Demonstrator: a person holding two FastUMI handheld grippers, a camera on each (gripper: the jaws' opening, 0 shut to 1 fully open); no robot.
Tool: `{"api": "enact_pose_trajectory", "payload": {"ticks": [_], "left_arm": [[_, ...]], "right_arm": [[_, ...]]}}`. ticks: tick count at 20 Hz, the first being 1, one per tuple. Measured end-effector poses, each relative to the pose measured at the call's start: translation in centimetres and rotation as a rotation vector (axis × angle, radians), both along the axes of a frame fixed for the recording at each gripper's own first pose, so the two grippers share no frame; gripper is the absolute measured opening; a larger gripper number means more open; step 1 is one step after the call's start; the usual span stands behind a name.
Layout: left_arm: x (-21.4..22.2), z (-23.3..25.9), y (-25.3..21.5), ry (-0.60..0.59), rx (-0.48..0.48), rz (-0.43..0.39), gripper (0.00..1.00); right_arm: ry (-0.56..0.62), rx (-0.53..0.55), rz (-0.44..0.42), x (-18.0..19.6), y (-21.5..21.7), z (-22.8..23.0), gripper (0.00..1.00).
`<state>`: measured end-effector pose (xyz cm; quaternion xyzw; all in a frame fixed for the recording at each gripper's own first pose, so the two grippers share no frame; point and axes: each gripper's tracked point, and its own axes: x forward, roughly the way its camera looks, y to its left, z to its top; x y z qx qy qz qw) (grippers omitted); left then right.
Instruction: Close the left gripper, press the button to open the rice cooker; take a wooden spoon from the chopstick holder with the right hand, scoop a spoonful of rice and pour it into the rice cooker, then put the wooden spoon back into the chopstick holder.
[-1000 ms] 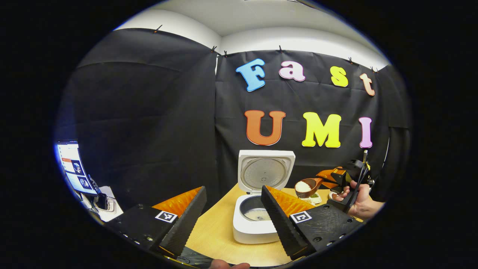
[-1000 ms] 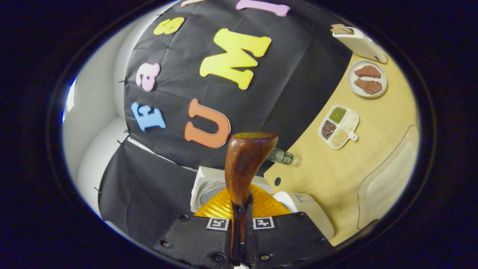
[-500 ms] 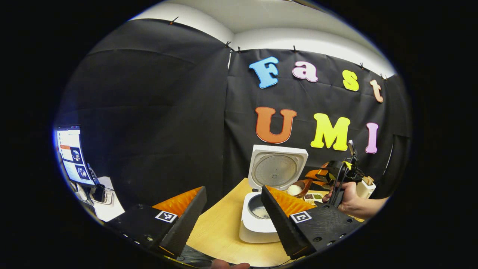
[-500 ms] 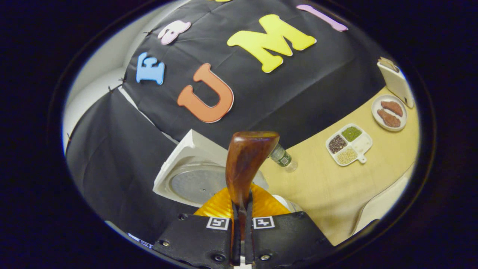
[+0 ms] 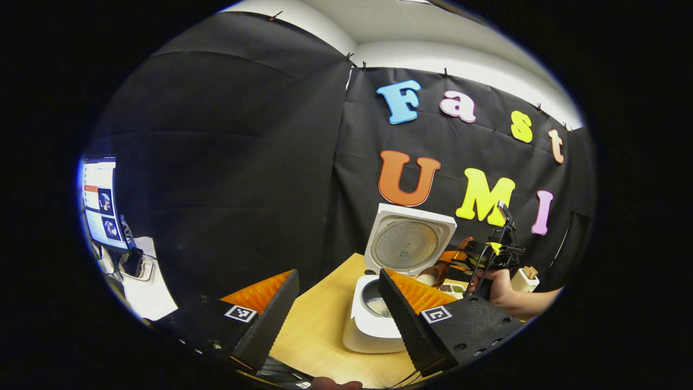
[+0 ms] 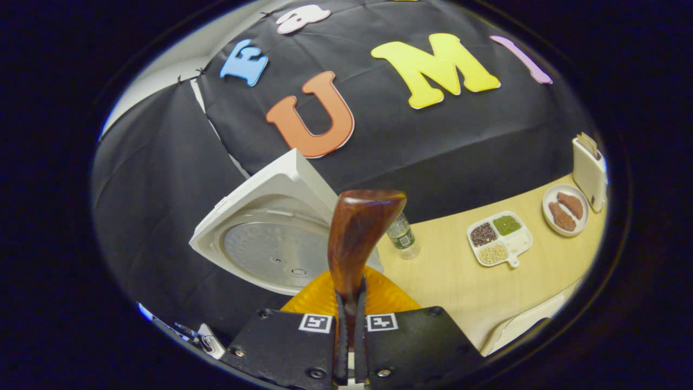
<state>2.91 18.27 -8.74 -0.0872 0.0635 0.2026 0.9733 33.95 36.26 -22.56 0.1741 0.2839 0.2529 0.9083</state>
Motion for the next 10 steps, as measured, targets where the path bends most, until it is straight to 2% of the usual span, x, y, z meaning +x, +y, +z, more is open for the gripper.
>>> {"api": "enact_pose_trajectory", "payload": {"ticks": [10], "left_arm": [[1.0,-1.1,-0.6,0.013,-0.003,-0.063,0.94]], "right_arm": [[-0.195,-0.176,0.109,-1.4,2.5,2.6,0.1]]}}
